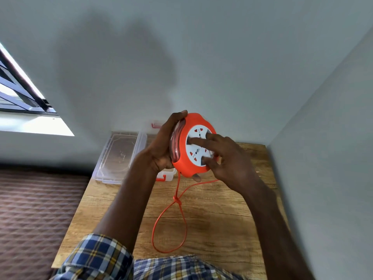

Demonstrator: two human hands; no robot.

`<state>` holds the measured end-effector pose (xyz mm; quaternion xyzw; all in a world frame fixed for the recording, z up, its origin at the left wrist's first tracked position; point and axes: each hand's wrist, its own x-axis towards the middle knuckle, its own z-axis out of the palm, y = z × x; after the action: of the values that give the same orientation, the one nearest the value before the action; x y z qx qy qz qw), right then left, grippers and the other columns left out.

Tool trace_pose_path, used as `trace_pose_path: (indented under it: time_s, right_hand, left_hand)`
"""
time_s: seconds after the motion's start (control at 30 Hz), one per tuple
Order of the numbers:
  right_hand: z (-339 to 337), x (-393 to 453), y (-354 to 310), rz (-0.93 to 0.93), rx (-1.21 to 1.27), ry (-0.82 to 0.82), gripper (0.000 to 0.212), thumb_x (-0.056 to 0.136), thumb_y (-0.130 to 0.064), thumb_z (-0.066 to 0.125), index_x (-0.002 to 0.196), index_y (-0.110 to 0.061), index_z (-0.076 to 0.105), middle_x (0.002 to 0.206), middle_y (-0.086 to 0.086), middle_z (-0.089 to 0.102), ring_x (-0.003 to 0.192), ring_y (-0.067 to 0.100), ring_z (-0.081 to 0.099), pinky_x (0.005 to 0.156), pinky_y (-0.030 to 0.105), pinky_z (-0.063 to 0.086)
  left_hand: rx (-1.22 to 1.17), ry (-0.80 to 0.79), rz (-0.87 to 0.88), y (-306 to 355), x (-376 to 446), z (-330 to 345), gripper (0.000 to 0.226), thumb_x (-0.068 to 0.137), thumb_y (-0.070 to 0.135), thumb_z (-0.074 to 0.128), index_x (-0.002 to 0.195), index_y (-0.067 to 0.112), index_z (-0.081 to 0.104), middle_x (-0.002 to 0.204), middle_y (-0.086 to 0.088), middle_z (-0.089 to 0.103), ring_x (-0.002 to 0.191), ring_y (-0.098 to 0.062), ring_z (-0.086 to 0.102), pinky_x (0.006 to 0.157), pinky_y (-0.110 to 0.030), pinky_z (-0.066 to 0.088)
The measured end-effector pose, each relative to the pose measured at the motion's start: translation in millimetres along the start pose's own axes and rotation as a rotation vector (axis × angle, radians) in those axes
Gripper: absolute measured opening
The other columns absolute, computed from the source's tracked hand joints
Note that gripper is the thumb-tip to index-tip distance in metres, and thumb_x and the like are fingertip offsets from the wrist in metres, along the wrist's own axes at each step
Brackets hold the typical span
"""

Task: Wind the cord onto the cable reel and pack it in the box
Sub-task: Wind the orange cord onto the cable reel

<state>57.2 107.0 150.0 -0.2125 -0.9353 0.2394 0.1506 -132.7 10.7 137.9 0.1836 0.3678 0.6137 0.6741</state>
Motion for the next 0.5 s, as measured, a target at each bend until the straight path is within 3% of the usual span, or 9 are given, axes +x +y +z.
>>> trace_pose_path:
  time_s: [0.07, 0.13, 0.2, 0.33, 0.43, 0.5]
  right_hand:
    - [2, 0, -1, -0.007, -0.022, 0.052, 0.06, 0.091, -0.027, 0.076, 0.141, -0.052, 0.054, 0.145, -0.009, 0.06, 0.124, 0.018, 0.056, 0.088, 0.032, 0.055]
    - [3, 0, -3, 0.019, -0.008, 0.131, 0.06, 0.083, -0.03, 0.081, 0.134, -0.054, 0.06, 0.136, -0.015, 0.067, 0.116, 0.013, 0.062, 0.079, 0.016, 0.047]
    - [3, 0, -6, 0.089, 0.011, 0.206, 0.062, 0.075, -0.045, 0.082, 0.132, -0.058, 0.059, 0.127, -0.019, 0.071, 0.109, 0.005, 0.067, 0.075, 0.007, 0.042]
    - [13, 2, -15, 0.288, 0.102, 0.372, 0.067, 0.064, -0.078, 0.069, 0.126, -0.051, 0.065, 0.098, -0.017, 0.079, 0.089, 0.001, 0.072, 0.075, 0.02, 0.055]
    - [18, 7, -20, 0.372, 0.115, 0.446, 0.07, 0.069, -0.083, 0.063, 0.124, -0.041, 0.068, 0.113, -0.012, 0.077, 0.094, 0.01, 0.074, 0.073, 0.019, 0.049]
    - [17, 6, -18, 0.327, 0.075, 0.413, 0.07, 0.075, -0.083, 0.06, 0.13, -0.038, 0.066, 0.107, -0.008, 0.079, 0.091, 0.012, 0.074, 0.073, 0.022, 0.05]
  left_hand:
    - [0.019, 0.007, -0.012, -1, 0, 1, 0.066, 0.096, 0.072, 0.049, 0.123, 0.019, 0.079, 0.123, -0.013, 0.076, 0.108, -0.034, 0.075, 0.089, -0.052, 0.061]
    - [0.034, 0.046, 0.006, -2, 1, 3, 0.063, 0.097, 0.07, 0.048, 0.119, 0.02, 0.081, 0.12, -0.012, 0.078, 0.105, -0.032, 0.076, 0.086, -0.048, 0.062]
    - [0.045, 0.088, 0.043, -3, 2, 5, 0.059, 0.099, 0.067, 0.05, 0.116, 0.021, 0.082, 0.117, -0.012, 0.078, 0.104, -0.03, 0.077, 0.085, -0.045, 0.062]
    - [0.047, 0.085, 0.067, -3, 3, 13, 0.059, 0.101, 0.065, 0.048, 0.112, 0.019, 0.083, 0.112, -0.011, 0.08, 0.101, -0.029, 0.077, 0.083, -0.043, 0.062]
    - [0.034, 0.094, 0.065, -5, 5, 20, 0.062, 0.1, 0.066, 0.044, 0.105, 0.022, 0.085, 0.109, -0.008, 0.082, 0.097, -0.026, 0.079, 0.079, -0.04, 0.064]
    - [0.025, 0.095, 0.074, -6, 4, 21, 0.062, 0.1, 0.067, 0.042, 0.104, 0.023, 0.086, 0.108, -0.007, 0.082, 0.096, -0.024, 0.08, 0.078, -0.039, 0.064]
